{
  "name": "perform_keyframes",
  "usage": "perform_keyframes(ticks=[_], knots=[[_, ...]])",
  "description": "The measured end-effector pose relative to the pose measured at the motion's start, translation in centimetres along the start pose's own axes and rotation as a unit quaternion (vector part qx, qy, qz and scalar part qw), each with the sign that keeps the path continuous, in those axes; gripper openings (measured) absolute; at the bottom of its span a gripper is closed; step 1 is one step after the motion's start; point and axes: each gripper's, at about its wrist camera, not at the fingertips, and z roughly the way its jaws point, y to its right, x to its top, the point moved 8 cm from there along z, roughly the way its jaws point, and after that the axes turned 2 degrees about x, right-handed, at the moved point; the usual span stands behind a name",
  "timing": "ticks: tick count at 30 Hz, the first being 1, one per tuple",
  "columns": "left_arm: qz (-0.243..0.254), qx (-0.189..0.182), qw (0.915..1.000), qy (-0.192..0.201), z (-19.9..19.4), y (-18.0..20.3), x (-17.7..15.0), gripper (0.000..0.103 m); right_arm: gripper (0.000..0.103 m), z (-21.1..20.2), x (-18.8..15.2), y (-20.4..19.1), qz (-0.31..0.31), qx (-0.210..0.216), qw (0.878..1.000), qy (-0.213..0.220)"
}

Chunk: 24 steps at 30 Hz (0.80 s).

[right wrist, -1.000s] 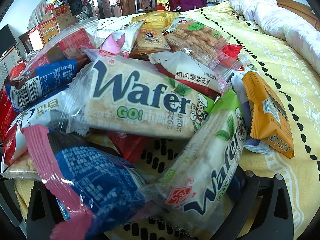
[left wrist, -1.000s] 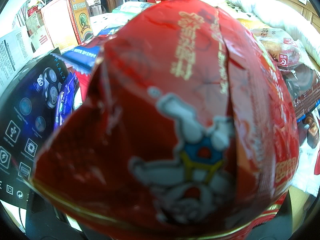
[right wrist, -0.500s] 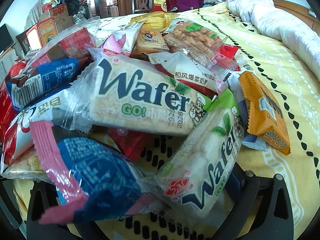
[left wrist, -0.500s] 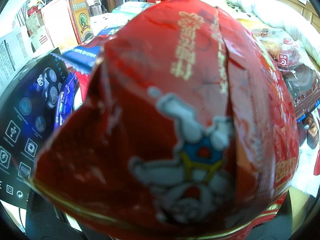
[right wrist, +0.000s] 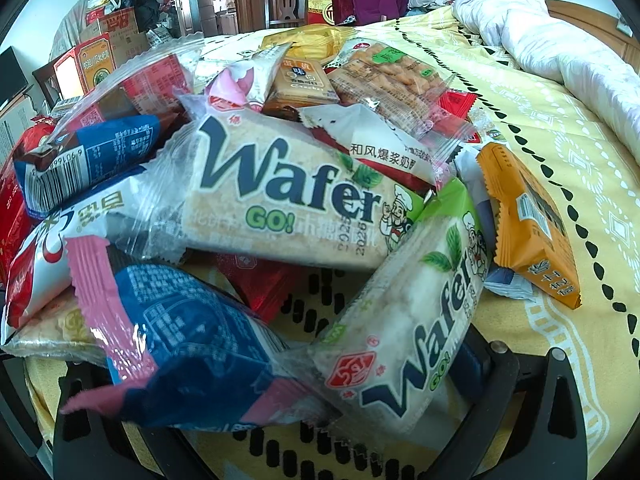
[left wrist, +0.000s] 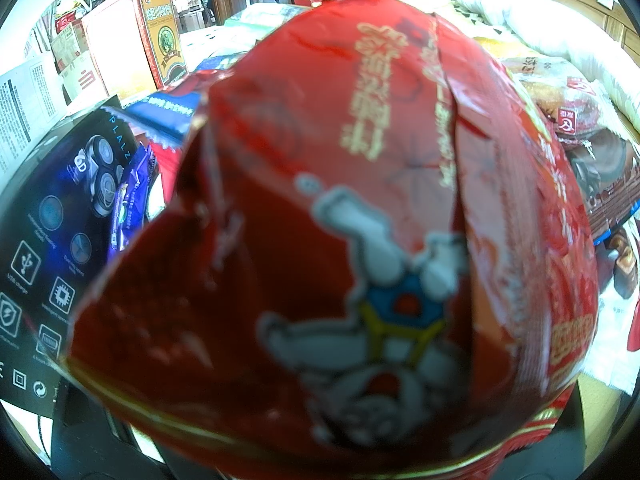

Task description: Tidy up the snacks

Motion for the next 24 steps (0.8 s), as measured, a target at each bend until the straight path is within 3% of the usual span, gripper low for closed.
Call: perform_keyframes(ticks=[24], knots=[[0.0, 0.0, 1.0, 0.0, 0.04, 0.0, 0.03, 0.103, 0.103, 0.05, -0.2, -0.08, 0.001, -0.002, 1.0, -0.017]])
